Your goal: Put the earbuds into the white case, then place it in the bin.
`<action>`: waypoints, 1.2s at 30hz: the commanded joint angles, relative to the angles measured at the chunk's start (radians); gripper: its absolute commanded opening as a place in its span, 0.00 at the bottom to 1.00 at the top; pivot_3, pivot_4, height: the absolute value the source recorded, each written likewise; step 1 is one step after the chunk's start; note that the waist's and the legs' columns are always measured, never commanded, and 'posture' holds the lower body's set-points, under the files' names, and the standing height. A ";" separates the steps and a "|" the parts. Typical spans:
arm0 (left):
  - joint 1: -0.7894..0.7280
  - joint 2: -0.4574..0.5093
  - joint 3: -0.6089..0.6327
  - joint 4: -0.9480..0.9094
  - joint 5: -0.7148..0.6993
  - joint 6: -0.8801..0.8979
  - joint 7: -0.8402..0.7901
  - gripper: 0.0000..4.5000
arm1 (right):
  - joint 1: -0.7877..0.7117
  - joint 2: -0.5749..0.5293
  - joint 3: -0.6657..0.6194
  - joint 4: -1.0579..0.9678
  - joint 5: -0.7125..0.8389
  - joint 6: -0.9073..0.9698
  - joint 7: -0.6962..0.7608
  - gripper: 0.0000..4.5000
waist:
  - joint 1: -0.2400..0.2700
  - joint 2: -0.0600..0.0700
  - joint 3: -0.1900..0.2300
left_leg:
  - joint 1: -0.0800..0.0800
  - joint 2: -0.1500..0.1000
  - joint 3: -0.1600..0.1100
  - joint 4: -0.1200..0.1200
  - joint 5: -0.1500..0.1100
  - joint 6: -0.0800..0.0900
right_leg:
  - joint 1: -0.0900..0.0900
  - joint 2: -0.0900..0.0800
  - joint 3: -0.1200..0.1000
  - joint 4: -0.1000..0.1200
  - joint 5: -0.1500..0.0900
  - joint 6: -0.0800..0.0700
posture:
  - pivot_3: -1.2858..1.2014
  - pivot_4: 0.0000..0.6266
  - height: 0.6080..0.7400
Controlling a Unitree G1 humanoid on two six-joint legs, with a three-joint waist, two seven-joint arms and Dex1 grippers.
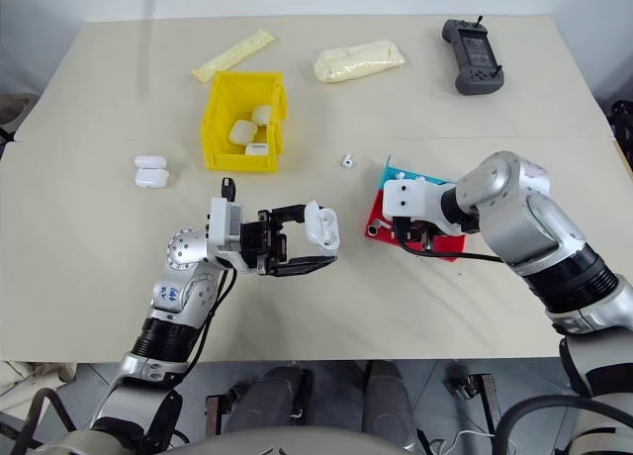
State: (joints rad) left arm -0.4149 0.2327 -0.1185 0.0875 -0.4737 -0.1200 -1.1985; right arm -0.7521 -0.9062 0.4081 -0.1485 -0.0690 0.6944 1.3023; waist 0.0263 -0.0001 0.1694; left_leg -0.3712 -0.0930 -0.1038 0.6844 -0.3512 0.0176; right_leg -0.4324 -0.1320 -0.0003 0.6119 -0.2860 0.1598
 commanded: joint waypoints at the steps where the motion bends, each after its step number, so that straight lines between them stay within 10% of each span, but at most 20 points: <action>1: -0.010 0.007 0.001 -0.029 -0.034 0.014 -0.033 0.66 | 0.067 -0.043 -0.206 -0.069 0.078 0.011 -0.056 0.11 | 0.002 0.000 0.000 | 0.000 0.000 0.000 0.000 0.000 0.000 | 0.000 0.000 0.000 0.000 0.000 0.000 | 0.52 0.24 1.00; 12: -0.044 0.031 0.010 -0.034 -0.067 0.087 -0.086 0.66 | 0.466 0.306 -0.711 -0.259 0.575 -0.225 -0.184 0.11 | -0.002 -0.001 0.000 | 0.002 0.002 -0.001 -0.001 0.000 -0.001 | 0.003 0.001 -0.002 0.002 0.000 0.000 | 0.52 0.24 1.00; 22: -0.072 0.028 0.005 -0.028 -0.058 0.100 -0.096 0.66 | 0.517 0.579 -0.643 -0.419 0.788 -0.279 -0.409 0.11 | -0.004 0.000 0.000 | 0.003 0.000 -0.001 0.000 0.000 -0.001 | 0.002 0.001 -0.001 0.005 0.000 0.000 | 0.52 0.24 1.00; 36: -0.084 0.048 0.010 -0.045 -0.061 0.133 -0.100 0.66 | 0.618 0.649 -0.464 -0.424 0.764 -0.411 -0.465 0.11 | -0.005 0.000 0.000 | 0.003 0.000 -0.002 0.000 0.000 -0.001 | 0.002 0.001 0.000 0.006 0.000 0.000 | 0.52 0.24 1.00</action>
State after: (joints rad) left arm -0.4990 0.2791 -0.1167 0.0840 -0.5178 0.0131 -1.2975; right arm -0.1406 -0.2589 -0.0697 -0.5482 0.6909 0.3098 0.8389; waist 0.0210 -0.0005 0.1692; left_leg -0.3683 -0.0928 -0.1054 0.6840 -0.3509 0.0169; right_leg -0.4301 -0.1309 -0.0008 0.6178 -0.2861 0.1595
